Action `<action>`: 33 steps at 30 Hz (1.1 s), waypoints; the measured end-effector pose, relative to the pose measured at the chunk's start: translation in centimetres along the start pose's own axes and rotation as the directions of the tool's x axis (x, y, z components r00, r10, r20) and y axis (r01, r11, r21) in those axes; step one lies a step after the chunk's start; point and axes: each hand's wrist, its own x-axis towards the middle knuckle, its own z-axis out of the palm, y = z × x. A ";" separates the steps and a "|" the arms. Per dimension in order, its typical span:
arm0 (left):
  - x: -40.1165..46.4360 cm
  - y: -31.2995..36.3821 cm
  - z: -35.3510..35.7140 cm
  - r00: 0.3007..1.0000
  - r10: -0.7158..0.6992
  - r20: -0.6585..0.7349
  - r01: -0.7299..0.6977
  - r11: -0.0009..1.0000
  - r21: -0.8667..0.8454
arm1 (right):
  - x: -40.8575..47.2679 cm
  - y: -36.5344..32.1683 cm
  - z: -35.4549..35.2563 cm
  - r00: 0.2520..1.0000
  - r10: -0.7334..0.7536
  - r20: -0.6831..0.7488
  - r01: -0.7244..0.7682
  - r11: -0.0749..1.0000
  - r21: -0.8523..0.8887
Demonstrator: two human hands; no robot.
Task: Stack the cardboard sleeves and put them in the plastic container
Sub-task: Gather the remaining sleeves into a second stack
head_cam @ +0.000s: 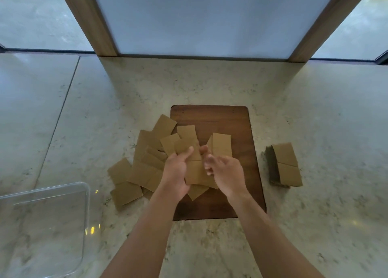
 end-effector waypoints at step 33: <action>-2.3 0.6 -8.6 0.931 -0.100 0.351 0.170 0.970 -0.172 | 1.4 -2.8 4.1 0.764 -0.519 0.382 0.610 0.775 -0.167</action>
